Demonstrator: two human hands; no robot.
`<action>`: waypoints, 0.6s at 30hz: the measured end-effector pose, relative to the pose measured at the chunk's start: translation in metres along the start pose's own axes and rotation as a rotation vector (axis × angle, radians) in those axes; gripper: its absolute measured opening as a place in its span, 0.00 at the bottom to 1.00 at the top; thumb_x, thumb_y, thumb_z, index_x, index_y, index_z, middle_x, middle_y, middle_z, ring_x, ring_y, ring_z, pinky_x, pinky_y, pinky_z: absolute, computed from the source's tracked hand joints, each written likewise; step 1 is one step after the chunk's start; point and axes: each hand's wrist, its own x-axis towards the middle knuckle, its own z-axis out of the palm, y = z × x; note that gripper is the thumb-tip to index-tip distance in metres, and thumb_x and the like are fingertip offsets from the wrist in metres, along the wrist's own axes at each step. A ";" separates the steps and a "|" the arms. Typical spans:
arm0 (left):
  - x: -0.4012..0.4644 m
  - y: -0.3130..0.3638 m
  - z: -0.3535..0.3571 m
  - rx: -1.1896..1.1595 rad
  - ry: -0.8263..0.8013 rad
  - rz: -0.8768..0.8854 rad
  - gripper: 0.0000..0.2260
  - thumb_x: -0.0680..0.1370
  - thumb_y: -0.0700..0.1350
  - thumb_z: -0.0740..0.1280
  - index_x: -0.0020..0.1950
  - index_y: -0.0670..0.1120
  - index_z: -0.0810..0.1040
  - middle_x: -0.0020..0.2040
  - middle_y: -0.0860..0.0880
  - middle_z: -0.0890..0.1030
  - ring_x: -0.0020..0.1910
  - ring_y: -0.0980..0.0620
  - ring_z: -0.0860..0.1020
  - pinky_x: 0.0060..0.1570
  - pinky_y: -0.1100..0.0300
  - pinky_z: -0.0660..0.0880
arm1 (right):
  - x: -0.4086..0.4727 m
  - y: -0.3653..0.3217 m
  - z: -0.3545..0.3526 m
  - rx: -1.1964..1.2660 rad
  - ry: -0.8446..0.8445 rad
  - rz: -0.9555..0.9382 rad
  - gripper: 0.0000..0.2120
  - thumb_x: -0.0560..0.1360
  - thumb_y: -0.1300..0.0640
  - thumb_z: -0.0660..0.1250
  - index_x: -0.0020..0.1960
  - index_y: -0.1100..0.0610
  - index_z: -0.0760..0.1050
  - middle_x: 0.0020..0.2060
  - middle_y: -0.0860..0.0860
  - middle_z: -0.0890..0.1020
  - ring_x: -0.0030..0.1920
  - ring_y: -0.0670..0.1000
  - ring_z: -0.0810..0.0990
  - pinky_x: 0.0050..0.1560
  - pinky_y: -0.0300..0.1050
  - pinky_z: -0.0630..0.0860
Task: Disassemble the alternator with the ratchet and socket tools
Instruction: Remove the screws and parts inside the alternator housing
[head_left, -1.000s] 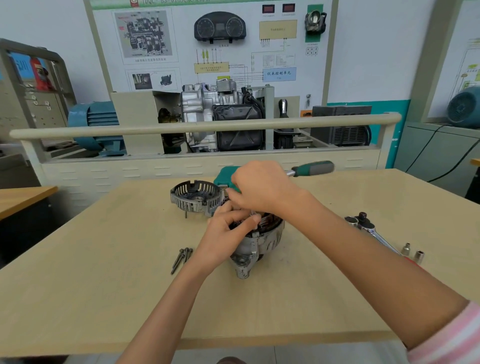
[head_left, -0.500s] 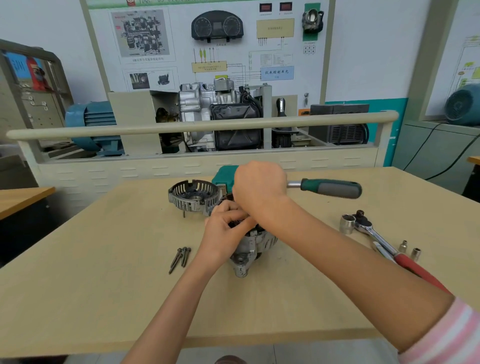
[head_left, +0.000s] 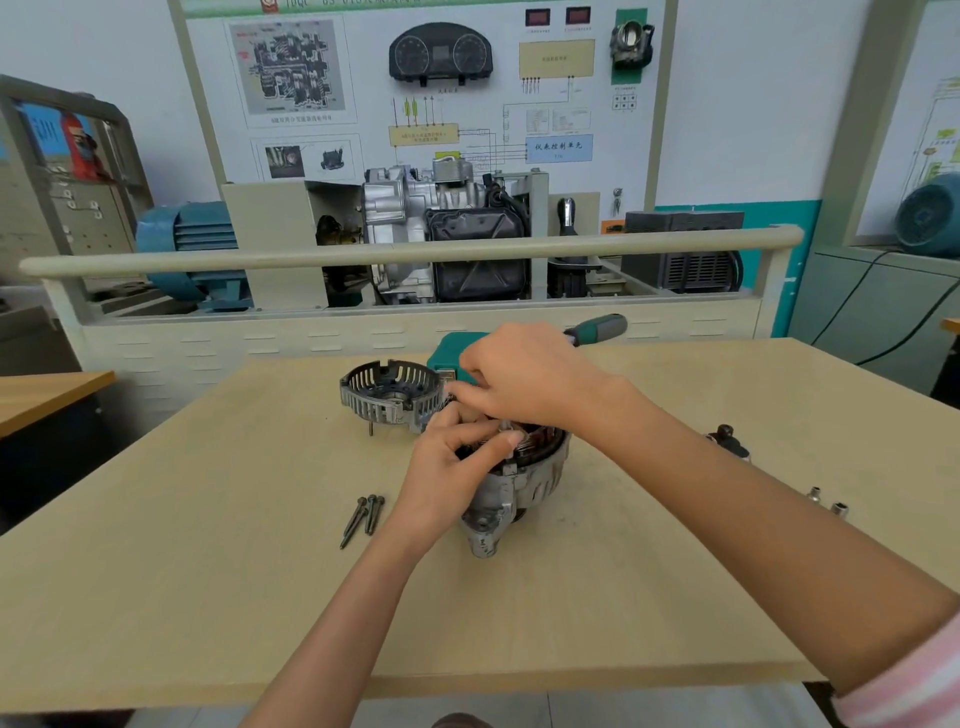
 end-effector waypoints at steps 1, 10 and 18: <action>0.000 0.000 0.002 0.010 0.023 -0.001 0.10 0.73 0.42 0.71 0.38 0.58 0.83 0.45 0.52 0.76 0.53 0.55 0.73 0.55 0.67 0.68 | 0.001 -0.003 0.003 -0.057 0.011 0.074 0.16 0.78 0.49 0.57 0.34 0.55 0.66 0.28 0.48 0.66 0.29 0.48 0.67 0.25 0.41 0.54; -0.002 -0.003 0.003 0.046 0.022 0.012 0.11 0.75 0.42 0.69 0.37 0.57 0.82 0.45 0.58 0.76 0.55 0.57 0.72 0.55 0.66 0.67 | 0.006 -0.012 0.007 -0.146 0.039 0.209 0.12 0.77 0.53 0.58 0.36 0.54 0.64 0.26 0.49 0.63 0.25 0.49 0.61 0.25 0.40 0.54; -0.003 -0.002 0.002 0.008 0.002 0.045 0.08 0.73 0.50 0.69 0.39 0.63 0.82 0.49 0.60 0.77 0.57 0.60 0.72 0.57 0.69 0.67 | 0.000 0.003 0.000 0.106 -0.010 -0.060 0.20 0.77 0.48 0.58 0.28 0.52 0.59 0.25 0.45 0.66 0.26 0.43 0.63 0.27 0.41 0.57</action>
